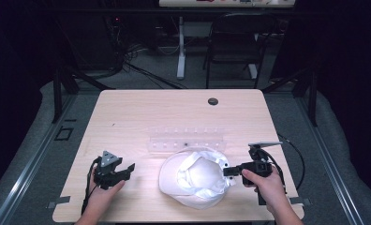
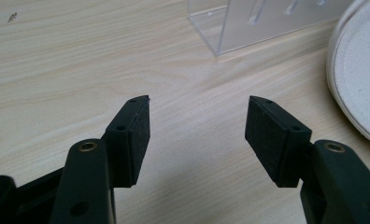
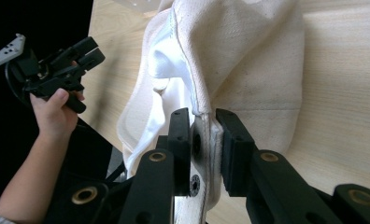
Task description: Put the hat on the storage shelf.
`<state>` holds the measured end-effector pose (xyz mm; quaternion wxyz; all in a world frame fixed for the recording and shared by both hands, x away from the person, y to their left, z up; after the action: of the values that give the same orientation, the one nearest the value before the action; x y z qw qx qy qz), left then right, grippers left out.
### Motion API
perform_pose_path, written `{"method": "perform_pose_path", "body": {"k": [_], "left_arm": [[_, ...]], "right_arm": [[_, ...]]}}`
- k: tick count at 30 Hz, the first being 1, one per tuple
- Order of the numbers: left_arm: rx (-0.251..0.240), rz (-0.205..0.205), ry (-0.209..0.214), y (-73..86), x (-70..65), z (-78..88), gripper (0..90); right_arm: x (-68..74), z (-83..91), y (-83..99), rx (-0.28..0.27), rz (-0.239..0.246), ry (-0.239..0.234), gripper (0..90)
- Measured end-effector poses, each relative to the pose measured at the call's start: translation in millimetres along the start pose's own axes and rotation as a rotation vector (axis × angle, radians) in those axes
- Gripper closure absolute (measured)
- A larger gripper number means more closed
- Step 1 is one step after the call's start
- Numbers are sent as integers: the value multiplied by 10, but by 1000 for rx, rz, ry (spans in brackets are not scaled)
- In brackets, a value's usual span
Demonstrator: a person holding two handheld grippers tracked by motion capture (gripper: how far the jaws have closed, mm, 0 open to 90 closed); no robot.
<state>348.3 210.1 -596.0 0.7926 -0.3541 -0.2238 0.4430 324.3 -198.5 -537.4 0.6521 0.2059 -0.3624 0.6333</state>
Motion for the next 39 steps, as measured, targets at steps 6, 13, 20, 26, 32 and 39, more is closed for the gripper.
{"method": "perform_pose_path", "body": {"k": [6,13,20,26,32,39], "left_arm": [[0,0,-1,0,3,-2,409],[-1,-2,-1,0,-9,-2,409],[0,-2,1,2,-14,-7,409],[0,-6,1,1,-19,-7,408],[1,-9,1,2,-26,-11,408],[0,-10,2,2,-37,-14,409]], "right_arm": [[44,-8,-9,39,12,9,807],[55,31,-74,22,9,51,813],[135,88,-115,33,13,78,815],[246,136,-173,21,21,110,814],[330,193,-238,50,40,167,814],[504,251,-299,67,68,238,814]]}}
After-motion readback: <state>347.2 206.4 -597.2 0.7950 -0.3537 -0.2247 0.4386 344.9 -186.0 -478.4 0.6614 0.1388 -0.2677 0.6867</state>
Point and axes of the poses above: each handheld gripper's, and its own axes: z roughly backward along the jaws, y roughly out of its underside, x roughly to its left, the point moved 6 cm from there along -z, roughly forward along the jaws, and after that the axes turned 6 degrees about -z, right-handed, at the moved point
